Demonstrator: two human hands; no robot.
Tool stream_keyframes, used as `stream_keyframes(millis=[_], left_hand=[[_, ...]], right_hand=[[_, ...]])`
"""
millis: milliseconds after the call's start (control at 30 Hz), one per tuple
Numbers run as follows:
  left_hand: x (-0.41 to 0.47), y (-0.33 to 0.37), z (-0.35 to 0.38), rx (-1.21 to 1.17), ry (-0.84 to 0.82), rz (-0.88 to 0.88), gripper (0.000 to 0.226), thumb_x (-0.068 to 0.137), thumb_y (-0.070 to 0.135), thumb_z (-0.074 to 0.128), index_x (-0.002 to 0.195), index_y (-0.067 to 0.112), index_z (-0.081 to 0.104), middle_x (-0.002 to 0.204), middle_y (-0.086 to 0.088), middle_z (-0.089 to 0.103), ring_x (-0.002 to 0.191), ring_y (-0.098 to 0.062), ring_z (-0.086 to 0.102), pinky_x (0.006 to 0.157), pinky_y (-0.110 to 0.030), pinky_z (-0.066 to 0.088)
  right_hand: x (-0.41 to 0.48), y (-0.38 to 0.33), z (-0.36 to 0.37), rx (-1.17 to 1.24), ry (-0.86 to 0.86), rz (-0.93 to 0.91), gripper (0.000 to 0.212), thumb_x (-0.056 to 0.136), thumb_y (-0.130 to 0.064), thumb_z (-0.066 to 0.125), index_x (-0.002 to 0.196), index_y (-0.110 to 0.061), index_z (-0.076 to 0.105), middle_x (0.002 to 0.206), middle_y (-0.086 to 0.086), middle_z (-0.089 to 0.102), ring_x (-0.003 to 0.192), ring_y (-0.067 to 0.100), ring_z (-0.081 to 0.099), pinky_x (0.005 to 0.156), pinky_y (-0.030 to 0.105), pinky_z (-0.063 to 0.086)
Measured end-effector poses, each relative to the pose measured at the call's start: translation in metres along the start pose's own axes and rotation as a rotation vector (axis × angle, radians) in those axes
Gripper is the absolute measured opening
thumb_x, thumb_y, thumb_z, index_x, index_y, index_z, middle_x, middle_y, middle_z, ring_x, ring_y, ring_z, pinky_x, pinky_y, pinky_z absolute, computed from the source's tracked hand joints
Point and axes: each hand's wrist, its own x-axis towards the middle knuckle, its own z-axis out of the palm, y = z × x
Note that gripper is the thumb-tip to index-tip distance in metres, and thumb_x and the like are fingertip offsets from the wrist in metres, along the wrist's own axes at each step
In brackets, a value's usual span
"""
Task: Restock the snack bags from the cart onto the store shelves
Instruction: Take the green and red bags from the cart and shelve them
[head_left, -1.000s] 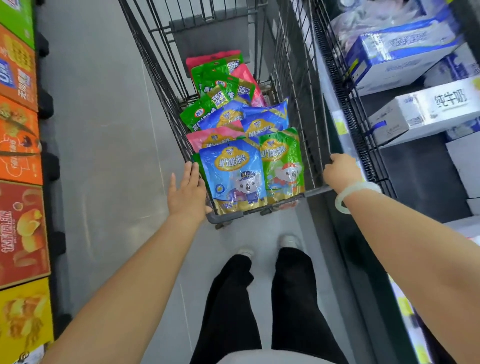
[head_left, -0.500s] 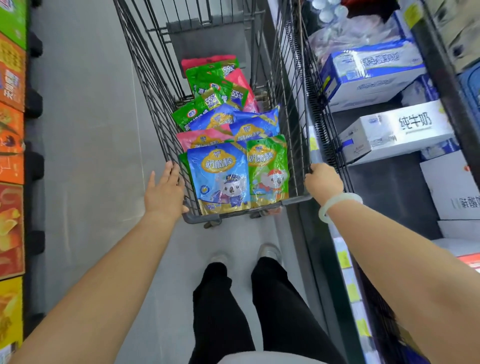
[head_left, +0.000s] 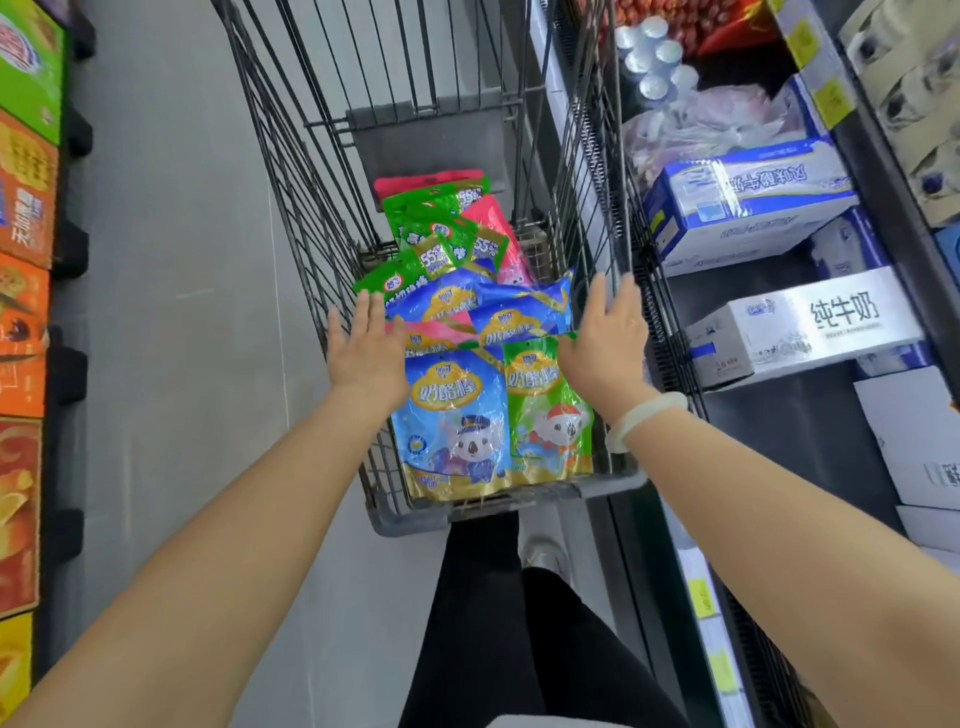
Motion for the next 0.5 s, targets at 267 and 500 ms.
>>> stream_keyframes(millis=[267,500], left_hand=[[0.130,-0.023,-0.022,-0.336,-0.068,0.064,0.071,0.091,0.028,0.056,0.149,0.015,0.018,0.159,-0.012,0.010,0.149,-0.028,0.006,0.120,-0.048,0.015],[0.216,-0.015,0.001,-0.927,-0.136,-0.107,0.065,0.083,-0.005,0.038,0.144,0.018,0.035,0.145,-0.014,0.044,0.128,-0.032,0.049,0.103,-0.043,0.044]], right_hand=[[0.103,-0.067,-0.003,-0.086,-0.081,-0.281,0.069,0.091,-0.015,0.047,0.150,-0.011,0.011,0.159,0.016,0.001,0.148,0.031,0.006,0.117,0.044,0.013],[0.167,-0.072,0.025,-0.016,-0.224,-0.203,0.061,0.090,-0.016,0.050,0.146,-0.013,0.026,0.153,0.016,0.021,0.141,0.033,0.023,0.112,0.046,0.024]])
